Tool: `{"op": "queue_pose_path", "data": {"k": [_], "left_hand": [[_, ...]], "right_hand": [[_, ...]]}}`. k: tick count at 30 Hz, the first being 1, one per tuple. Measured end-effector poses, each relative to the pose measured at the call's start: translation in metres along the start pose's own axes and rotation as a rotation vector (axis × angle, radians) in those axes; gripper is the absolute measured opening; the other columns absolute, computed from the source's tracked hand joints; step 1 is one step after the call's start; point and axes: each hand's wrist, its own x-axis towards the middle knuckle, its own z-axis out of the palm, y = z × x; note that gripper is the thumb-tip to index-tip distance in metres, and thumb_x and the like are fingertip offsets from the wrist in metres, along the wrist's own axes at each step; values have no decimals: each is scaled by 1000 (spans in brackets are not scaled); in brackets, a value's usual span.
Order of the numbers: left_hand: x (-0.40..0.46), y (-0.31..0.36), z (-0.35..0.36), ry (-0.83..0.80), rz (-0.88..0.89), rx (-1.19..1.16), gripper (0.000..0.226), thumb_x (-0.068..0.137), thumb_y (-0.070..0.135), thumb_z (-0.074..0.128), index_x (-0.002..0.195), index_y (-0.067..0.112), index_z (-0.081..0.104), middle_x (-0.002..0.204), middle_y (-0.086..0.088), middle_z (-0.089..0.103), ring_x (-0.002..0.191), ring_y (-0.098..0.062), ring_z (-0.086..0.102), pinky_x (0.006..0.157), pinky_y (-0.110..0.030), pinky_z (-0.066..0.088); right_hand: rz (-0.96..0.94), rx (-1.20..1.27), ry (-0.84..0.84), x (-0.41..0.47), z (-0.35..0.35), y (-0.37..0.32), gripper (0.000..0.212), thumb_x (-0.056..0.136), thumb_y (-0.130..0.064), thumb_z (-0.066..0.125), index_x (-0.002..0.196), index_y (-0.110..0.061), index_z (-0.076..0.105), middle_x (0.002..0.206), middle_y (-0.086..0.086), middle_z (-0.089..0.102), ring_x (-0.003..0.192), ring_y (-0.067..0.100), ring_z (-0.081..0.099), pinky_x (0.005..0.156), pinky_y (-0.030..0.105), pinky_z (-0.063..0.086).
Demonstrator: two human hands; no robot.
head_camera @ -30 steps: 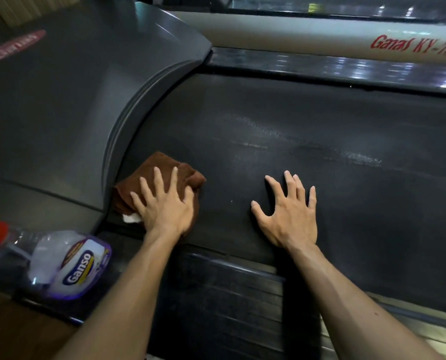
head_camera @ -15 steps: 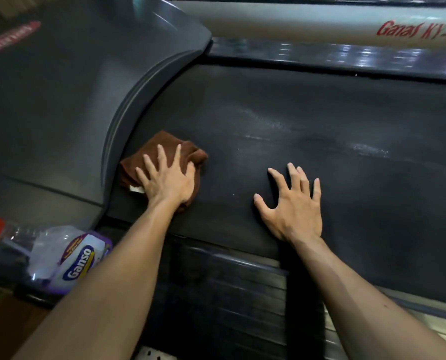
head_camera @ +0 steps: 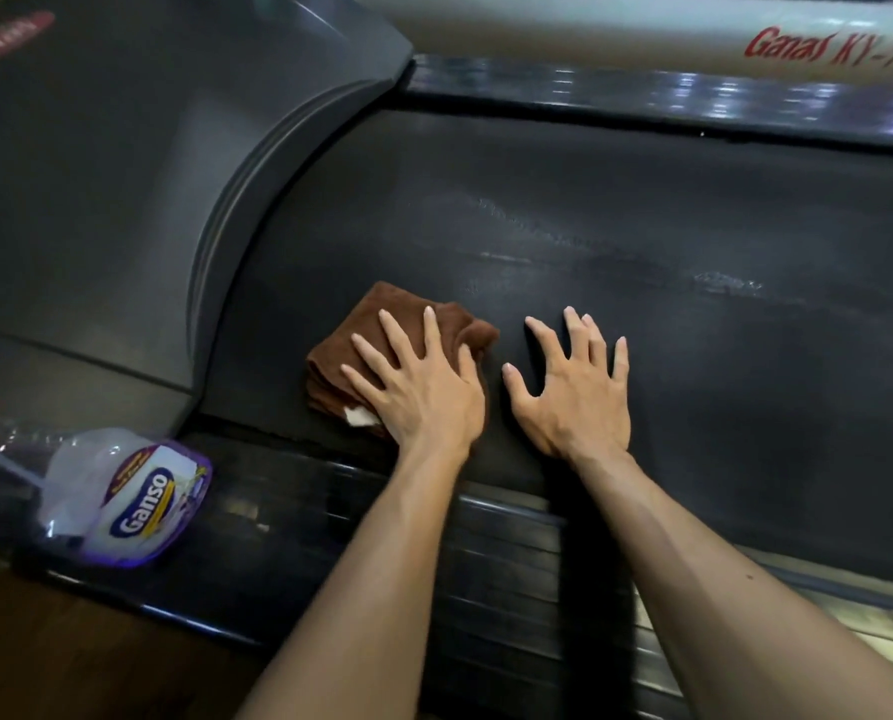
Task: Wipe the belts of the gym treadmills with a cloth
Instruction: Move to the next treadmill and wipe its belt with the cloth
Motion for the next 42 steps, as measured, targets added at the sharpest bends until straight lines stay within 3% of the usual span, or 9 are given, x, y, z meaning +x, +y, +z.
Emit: {"op": "queue_pose_path", "data": {"k": [7, 14, 21, 27, 32, 36, 39, 42], "left_hand": [[40, -70, -24, 32, -178, -35, 64, 105, 56, 26, 164, 37, 9, 172, -10, -5, 155, -45, -8, 122, -64, -7], [11, -50, -16, -3, -36, 39, 67, 104, 58, 25, 164, 34, 5, 172, -11, -6, 154, -49, -8, 121, -67, -6], [92, 21, -12, -132, 353, 97, 65, 104, 63, 22, 162, 43, 3, 172, -5, -10, 155, -44, -10, 123, -63, -7], [142, -12, -35, -159, 148, 70, 61, 105, 61, 19, 162, 45, 4, 172, -4, -10, 156, -42, -11, 123, -61, -10], [89, -56, -32, -92, 71, 74, 62, 105, 58, 22, 163, 41, 5, 172, -6, -6, 156, -43, -7, 123, -61, -7], [50, -33, -17, -55, 165, 80, 64, 105, 58, 25, 163, 39, 7, 172, -6, -5, 155, -44, -6, 122, -61, -7], [84, -9, -18, -96, 327, 122, 64, 104, 61, 24, 163, 42, 6, 172, -4, -7, 156, -42, -7, 124, -59, -6], [140, -5, -28, -138, 280, 96, 64, 104, 63, 22, 162, 44, 6, 172, -3, -8, 157, -40, -8, 125, -58, -7]], "right_hand": [[8, 34, -20, -1, -1, 0, 68, 99, -67, 34, 161, -41, 24, 174, 2, 6, 160, 18, -5, 128, 52, -7], [26, -16, -19, 0, 1, -4, 81, 88, -78, 21, 162, -45, 16, 175, 3, 2, 160, 32, -10, 127, 55, -7], [20, -29, -26, 1, 1, -1, 84, 86, -79, 18, 162, -43, 19, 174, 3, 5, 160, 31, -7, 128, 54, -5], [21, -23, -5, 2, 6, 0, 83, 87, -80, 19, 162, -44, 20, 174, 2, 7, 160, 30, -5, 128, 53, -4], [20, -36, -15, 2, 4, -1, 84, 86, -79, 17, 163, -43, 18, 174, 3, 6, 160, 31, -6, 128, 54, -4], [21, -51, -15, 2, 3, -3, 85, 87, -79, 16, 163, -41, 17, 174, 5, 5, 160, 33, -6, 128, 55, -3], [21, -34, -6, 2, 4, -2, 83, 89, -79, 20, 163, -41, 20, 174, 5, 7, 160, 32, -5, 128, 55, -3], [22, -41, -17, 1, 4, -1, 83, 88, -79, 19, 162, -43, 20, 174, 3, 7, 160, 31, -5, 128, 53, -2]]}}
